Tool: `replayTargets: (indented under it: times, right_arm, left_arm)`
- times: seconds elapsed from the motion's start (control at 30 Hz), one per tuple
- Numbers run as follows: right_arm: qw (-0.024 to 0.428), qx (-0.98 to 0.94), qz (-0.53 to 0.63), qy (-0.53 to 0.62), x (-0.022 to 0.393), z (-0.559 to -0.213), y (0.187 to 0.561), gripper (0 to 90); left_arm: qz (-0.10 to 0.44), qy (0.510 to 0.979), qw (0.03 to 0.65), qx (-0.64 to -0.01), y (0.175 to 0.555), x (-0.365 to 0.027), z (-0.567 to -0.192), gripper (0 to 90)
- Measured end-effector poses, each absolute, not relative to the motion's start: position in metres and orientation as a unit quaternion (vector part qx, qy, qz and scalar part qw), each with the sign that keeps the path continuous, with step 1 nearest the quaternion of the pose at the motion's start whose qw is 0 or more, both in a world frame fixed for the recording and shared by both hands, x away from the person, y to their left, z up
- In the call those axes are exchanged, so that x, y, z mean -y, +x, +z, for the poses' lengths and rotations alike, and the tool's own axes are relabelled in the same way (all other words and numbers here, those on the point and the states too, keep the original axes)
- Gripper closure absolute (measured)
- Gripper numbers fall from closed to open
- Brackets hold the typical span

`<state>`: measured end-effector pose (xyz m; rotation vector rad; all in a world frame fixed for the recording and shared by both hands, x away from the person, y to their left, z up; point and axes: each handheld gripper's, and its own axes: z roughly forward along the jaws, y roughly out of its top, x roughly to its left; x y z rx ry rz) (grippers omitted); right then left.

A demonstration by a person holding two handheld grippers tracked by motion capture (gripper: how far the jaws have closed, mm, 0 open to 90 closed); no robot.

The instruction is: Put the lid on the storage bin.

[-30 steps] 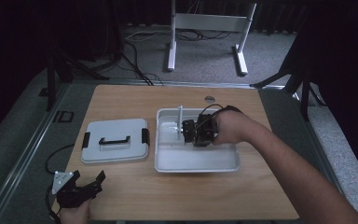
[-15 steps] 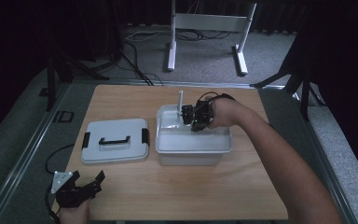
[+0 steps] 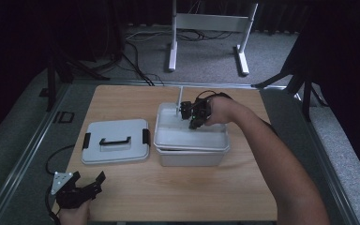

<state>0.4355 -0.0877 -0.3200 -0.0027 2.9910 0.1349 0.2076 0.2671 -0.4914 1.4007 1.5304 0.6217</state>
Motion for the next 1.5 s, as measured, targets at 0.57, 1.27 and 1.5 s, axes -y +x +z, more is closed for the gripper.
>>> replayTargets:
  times: [0.57,1.27,1.5]
  right_arm:
    - [0.07,-0.997,0.015,-0.031,0.09,-0.334,0.441,88.9]
    - [0.064,-0.997,0.021,-0.036,0.088,-0.344,0.443,88.9]
    - [0.064,-0.997,0.017,-0.035,0.087,-0.345,0.444,88.8]
  left_arm:
    - [0.255,0.57,0.468,-0.625,0.208,-0.267,-0.492,0.2]
    - [0.255,0.571,0.466,-0.625,0.208,-0.268,-0.492,0.2]
    - [0.255,0.571,0.467,-0.625,0.208,-0.267,-0.492,0.2]
